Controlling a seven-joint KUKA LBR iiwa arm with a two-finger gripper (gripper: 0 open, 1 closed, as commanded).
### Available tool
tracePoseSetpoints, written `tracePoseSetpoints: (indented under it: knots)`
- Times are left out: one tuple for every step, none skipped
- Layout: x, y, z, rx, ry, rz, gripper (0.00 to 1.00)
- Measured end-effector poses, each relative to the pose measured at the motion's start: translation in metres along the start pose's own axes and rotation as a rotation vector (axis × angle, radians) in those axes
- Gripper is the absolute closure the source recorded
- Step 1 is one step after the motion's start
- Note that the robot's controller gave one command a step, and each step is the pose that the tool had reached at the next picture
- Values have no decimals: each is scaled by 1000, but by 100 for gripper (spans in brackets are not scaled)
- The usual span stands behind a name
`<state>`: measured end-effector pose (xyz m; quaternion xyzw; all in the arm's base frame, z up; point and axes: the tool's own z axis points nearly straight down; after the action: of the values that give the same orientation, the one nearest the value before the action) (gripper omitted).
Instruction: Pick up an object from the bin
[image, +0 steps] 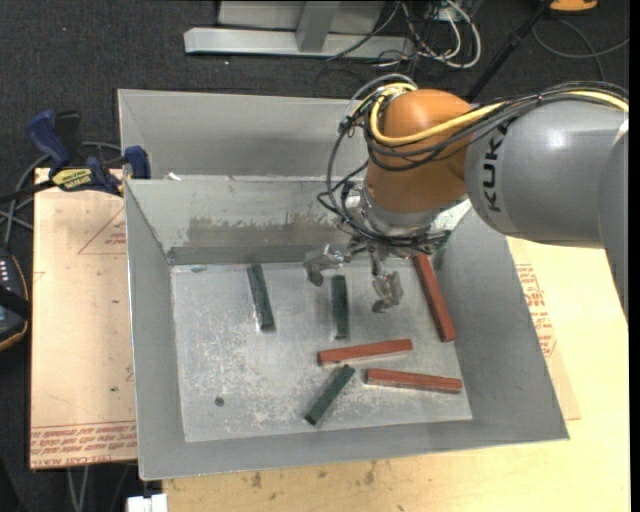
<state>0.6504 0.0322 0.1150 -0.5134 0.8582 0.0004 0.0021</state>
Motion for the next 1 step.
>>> tracePoseSetpoints:
  knots:
    - [7, 0, 47, -3, 2, -92, 0]
